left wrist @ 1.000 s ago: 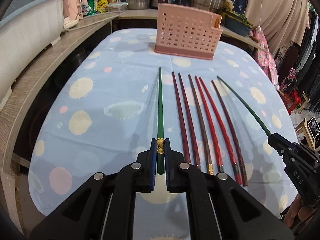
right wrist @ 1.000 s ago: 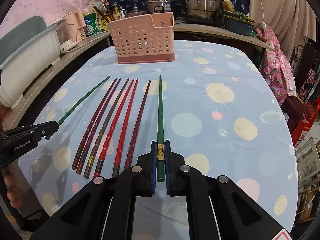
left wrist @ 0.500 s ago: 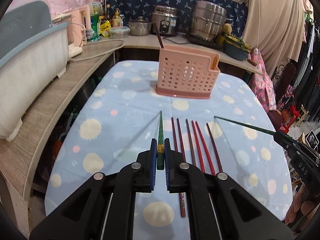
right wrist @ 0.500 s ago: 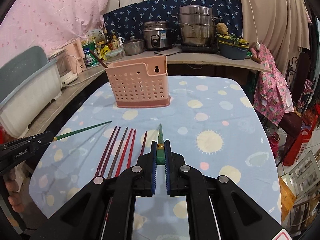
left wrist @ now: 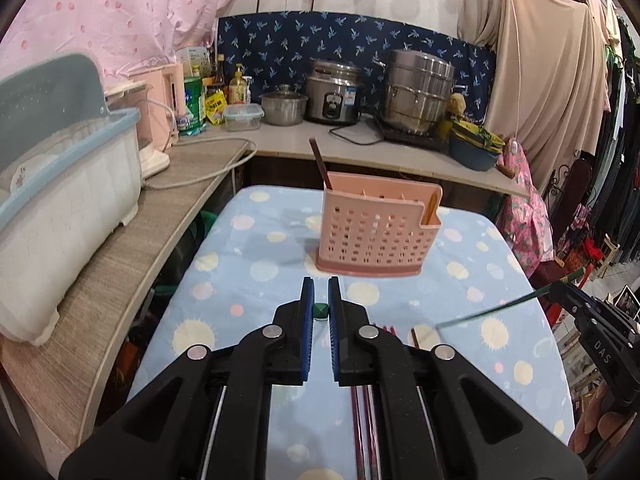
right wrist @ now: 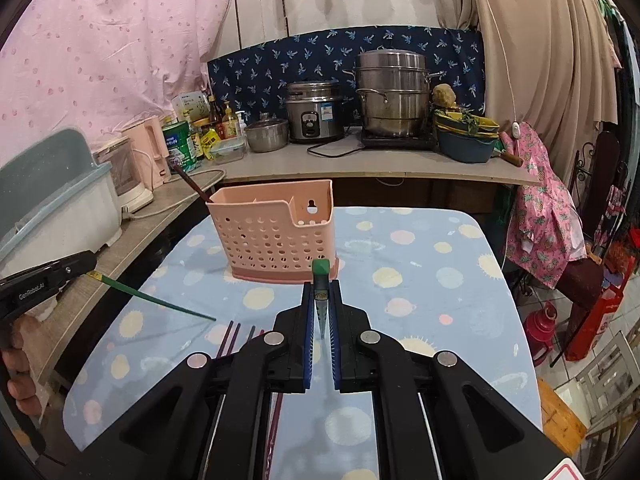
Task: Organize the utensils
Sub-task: 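Lift both green chopsticks and carry them above the pink basket, then open both grippers to drop the green chopsticks into the basket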
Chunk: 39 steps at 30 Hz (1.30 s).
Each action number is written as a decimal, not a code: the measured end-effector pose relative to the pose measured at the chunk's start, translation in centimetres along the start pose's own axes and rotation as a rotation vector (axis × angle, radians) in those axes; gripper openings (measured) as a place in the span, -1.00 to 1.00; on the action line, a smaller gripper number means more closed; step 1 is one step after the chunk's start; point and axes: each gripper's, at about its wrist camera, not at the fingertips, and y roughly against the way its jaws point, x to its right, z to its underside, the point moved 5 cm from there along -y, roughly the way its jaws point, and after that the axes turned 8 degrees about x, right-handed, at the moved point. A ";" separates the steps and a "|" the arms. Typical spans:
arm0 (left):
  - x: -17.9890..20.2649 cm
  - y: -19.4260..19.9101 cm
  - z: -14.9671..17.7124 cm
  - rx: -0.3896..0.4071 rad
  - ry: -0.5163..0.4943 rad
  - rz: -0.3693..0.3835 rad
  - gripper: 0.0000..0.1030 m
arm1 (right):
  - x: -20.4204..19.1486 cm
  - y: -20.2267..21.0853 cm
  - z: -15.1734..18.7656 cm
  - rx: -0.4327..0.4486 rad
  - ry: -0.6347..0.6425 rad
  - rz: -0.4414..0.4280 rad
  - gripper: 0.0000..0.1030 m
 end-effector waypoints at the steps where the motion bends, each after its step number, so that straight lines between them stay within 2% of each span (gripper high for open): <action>1: 0.0 -0.2 -0.5 0.006 0.000 0.000 -0.87 | 0.0 -0.2 -0.5 0.008 0.003 0.001 -0.86; 8: 0.4 -1.2 -4.6 0.065 0.001 0.012 -0.87 | 0.4 -1.3 -4.0 0.062 -0.013 -0.007 -0.86; 14: 0.9 -1.1 -9.1 0.150 0.015 0.041 -0.87 | 0.1 -2.4 -7.7 0.125 -0.025 -0.025 -0.86; 20: 1.5 -1.3 -14.3 0.269 0.026 0.051 -0.87 | -0.2 -3.7 -13.0 0.225 -0.050 -0.054 -0.86; 28: 1.3 -3.3 -19.8 0.368 0.075 0.047 -0.87 | -1.9 -6.3 -19.6 0.317 -0.067 -0.091 -0.86; 33: 1.5 -5.6 -21.0 0.382 0.081 0.039 -0.87 | -3.0 -9.0 -20.4 0.303 -0.070 -0.116 -0.86; 39: 1.5 -8.9 -19.3 0.332 0.076 0.032 -0.87 | -3.4 -12.4 -17.9 0.231 -0.058 -0.124 -0.86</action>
